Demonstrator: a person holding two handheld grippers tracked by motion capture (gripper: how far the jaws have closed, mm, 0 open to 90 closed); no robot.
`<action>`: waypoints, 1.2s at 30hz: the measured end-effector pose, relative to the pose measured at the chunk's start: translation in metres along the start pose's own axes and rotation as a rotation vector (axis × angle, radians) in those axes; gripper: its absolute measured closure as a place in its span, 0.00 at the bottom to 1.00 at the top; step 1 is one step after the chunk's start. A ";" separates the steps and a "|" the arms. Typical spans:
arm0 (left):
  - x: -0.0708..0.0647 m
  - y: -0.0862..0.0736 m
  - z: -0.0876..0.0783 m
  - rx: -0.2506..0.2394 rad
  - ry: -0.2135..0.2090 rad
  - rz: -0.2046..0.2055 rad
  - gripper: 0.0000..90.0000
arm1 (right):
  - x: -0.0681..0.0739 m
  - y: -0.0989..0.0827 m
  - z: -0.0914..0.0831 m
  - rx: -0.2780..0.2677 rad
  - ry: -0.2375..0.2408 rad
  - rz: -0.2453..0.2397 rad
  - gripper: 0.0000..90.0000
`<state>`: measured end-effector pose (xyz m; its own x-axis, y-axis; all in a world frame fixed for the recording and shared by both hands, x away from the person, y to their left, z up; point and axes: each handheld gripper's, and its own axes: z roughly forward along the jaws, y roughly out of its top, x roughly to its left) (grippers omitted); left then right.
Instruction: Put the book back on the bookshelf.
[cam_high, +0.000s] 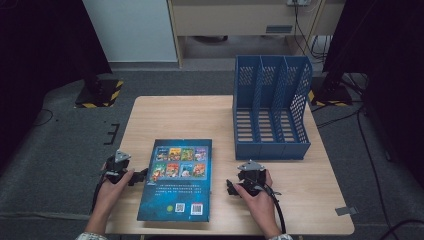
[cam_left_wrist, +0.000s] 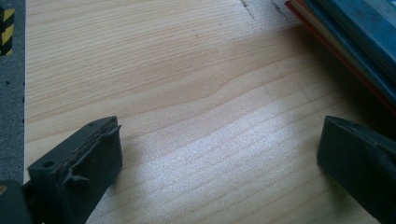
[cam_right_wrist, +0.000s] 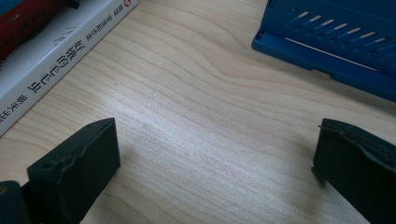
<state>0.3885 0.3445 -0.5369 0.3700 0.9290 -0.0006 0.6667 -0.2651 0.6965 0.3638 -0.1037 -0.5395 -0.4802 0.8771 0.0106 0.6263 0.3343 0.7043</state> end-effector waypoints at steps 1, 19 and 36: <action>0.000 0.000 0.000 0.000 -0.001 0.002 0.00 | 0.000 0.000 0.000 0.000 0.002 0.000 0.01; -0.002 0.007 -0.020 -0.012 -0.005 -0.023 0.06 | -0.002 0.002 -0.010 -0.034 0.044 0.018 0.07; -0.040 0.017 -0.034 -0.060 -0.188 0.027 0.08 | 0.055 0.025 -0.031 -0.149 0.302 -0.086 0.11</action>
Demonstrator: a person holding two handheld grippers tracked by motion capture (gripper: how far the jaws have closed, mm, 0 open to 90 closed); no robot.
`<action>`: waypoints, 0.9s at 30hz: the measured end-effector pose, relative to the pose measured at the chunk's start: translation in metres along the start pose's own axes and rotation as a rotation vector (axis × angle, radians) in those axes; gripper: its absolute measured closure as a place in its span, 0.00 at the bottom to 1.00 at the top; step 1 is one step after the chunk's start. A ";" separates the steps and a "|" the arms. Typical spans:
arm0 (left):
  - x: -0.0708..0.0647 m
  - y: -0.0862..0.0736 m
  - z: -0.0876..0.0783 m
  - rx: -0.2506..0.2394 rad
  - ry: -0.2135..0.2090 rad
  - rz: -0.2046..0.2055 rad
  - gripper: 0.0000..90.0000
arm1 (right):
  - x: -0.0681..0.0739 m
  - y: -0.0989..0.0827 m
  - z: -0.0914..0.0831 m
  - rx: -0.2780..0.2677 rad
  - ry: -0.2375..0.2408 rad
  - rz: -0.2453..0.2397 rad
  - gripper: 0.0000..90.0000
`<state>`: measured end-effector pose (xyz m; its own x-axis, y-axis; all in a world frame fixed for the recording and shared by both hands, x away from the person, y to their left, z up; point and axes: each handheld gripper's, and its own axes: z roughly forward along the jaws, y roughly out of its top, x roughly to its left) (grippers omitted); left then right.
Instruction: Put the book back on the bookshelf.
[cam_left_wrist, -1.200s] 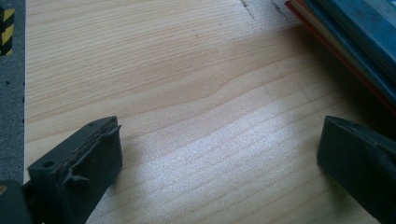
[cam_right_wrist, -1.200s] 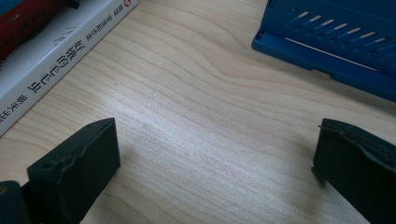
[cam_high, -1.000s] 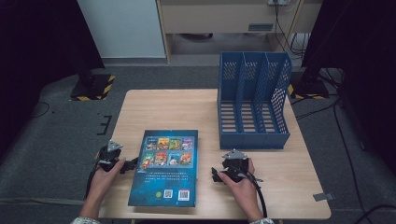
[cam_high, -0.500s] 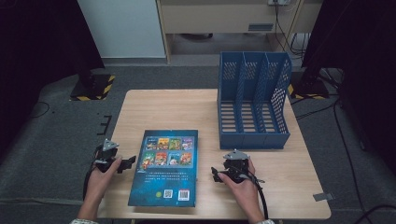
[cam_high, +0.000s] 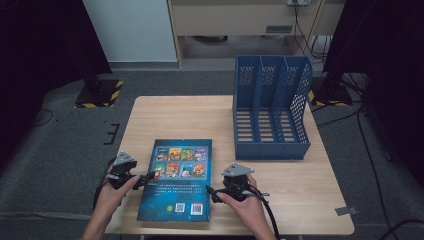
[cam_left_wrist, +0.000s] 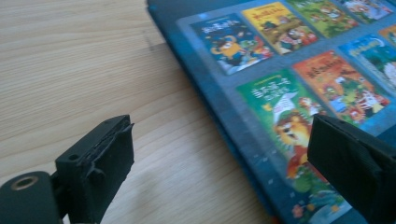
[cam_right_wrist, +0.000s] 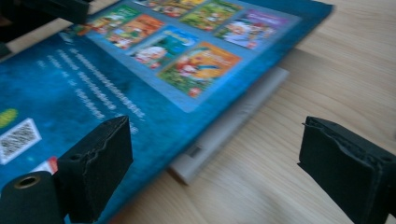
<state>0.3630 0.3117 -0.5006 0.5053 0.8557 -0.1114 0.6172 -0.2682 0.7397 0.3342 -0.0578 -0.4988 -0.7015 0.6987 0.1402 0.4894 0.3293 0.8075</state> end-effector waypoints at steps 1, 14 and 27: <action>0.000 0.000 0.000 0.000 0.000 0.000 0.08 | 0.003 0.000 0.002 0.002 0.013 -0.005 0.11; -0.007 -0.001 0.017 0.033 -0.170 -0.048 0.06 | 0.014 0.000 0.026 0.045 0.089 -0.024 0.08; -0.003 0.001 0.025 0.071 -0.244 -0.080 0.03 | 0.004 0.004 0.043 0.047 0.154 0.070 0.07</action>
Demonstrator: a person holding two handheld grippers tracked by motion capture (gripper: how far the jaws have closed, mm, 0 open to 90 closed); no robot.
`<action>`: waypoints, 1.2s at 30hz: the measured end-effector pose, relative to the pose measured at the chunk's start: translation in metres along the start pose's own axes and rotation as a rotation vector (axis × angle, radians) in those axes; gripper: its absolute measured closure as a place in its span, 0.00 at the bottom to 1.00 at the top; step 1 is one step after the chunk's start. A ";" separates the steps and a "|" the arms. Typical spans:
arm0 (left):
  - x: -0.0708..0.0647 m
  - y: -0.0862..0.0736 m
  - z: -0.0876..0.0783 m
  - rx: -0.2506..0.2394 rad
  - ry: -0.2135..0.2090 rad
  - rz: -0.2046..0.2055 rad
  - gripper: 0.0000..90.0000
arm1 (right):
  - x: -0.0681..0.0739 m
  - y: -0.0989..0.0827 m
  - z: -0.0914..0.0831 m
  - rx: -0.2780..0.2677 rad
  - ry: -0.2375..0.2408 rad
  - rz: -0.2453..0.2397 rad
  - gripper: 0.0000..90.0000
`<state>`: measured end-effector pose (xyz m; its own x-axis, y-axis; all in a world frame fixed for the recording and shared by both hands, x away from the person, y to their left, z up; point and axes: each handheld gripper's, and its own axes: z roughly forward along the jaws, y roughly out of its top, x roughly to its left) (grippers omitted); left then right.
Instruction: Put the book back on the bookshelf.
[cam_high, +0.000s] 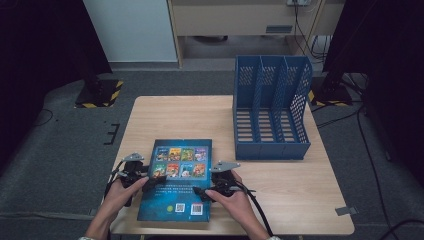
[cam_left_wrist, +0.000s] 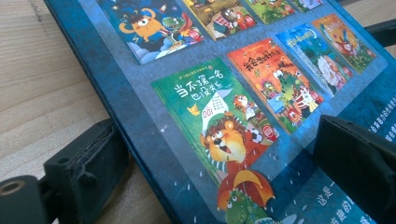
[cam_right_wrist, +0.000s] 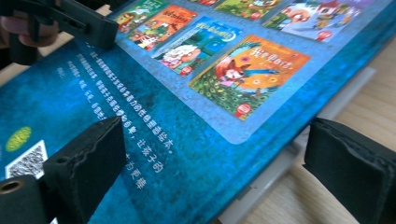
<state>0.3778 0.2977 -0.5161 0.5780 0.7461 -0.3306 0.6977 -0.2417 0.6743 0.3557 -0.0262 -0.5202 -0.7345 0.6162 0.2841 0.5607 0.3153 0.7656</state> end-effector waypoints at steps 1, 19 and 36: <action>-0.002 0.003 0.000 0.017 0.013 0.003 0.03 | 0.000 0.001 0.001 -0.002 -0.001 0.001 0.07; -0.012 0.013 -0.001 0.006 0.041 0.045 0.13 | -0.008 0.005 -0.004 0.018 -0.028 0.039 0.07; -0.017 0.026 -0.017 -0.091 0.082 0.072 0.28 | -0.011 0.031 -0.007 0.001 -0.085 0.031 0.14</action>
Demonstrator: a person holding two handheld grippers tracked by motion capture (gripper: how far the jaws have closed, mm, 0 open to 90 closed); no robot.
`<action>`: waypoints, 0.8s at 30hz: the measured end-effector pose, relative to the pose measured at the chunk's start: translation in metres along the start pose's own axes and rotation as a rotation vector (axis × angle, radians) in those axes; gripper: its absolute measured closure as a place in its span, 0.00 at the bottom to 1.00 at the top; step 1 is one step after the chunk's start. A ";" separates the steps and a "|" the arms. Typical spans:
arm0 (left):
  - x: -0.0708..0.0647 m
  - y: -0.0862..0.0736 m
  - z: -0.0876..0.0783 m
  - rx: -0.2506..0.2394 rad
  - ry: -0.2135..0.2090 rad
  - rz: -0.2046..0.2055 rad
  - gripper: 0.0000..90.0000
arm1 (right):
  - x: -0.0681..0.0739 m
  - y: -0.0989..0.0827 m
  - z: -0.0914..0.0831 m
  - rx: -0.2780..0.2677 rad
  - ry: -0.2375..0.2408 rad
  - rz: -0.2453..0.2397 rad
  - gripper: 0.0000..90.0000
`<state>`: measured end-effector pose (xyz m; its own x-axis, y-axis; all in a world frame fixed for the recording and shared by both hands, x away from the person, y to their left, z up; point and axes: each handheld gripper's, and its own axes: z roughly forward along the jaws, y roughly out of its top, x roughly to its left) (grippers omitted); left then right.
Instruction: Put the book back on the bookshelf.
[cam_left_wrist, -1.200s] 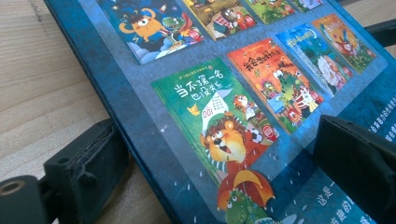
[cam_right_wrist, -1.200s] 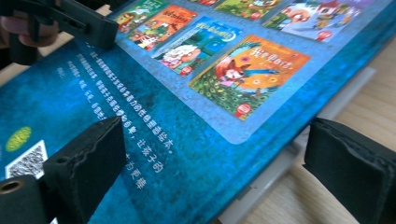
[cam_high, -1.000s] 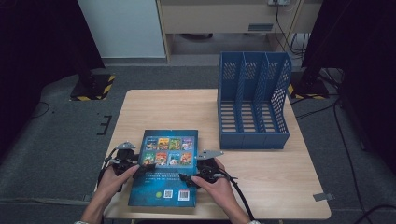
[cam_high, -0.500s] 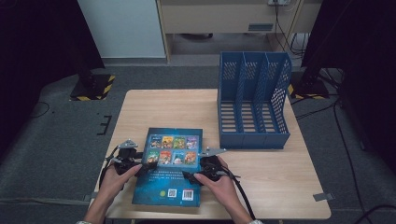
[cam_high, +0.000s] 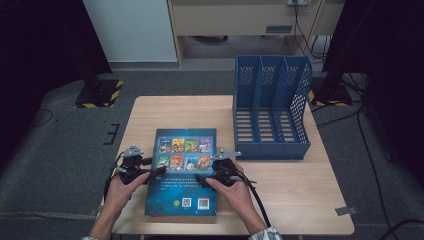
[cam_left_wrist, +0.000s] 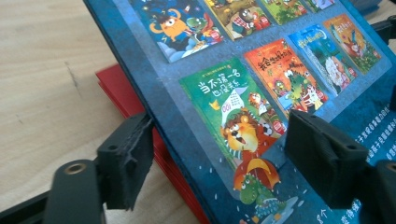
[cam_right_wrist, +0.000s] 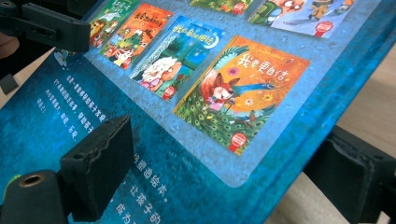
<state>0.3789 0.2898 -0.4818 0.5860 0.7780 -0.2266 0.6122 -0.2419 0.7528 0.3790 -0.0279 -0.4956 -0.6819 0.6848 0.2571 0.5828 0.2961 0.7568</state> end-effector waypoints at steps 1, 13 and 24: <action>0.000 0.001 -0.001 -0.002 0.003 0.005 0.28 | -0.001 0.002 0.000 -0.004 -0.003 -0.003 0.15; -0.003 0.019 -0.014 -0.048 0.032 0.057 0.36 | -0.001 0.031 -0.013 0.006 -0.034 -0.043 0.22; -0.001 0.032 -0.027 -0.070 0.051 0.083 0.48 | -0.002 0.055 -0.020 -0.013 -0.060 -0.071 0.31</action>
<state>0.3836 0.2974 -0.4407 0.6045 0.7858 -0.1313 0.5229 -0.2670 0.8095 0.4035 -0.0265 -0.4424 -0.6929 0.7016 0.1663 0.5282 0.3371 0.7793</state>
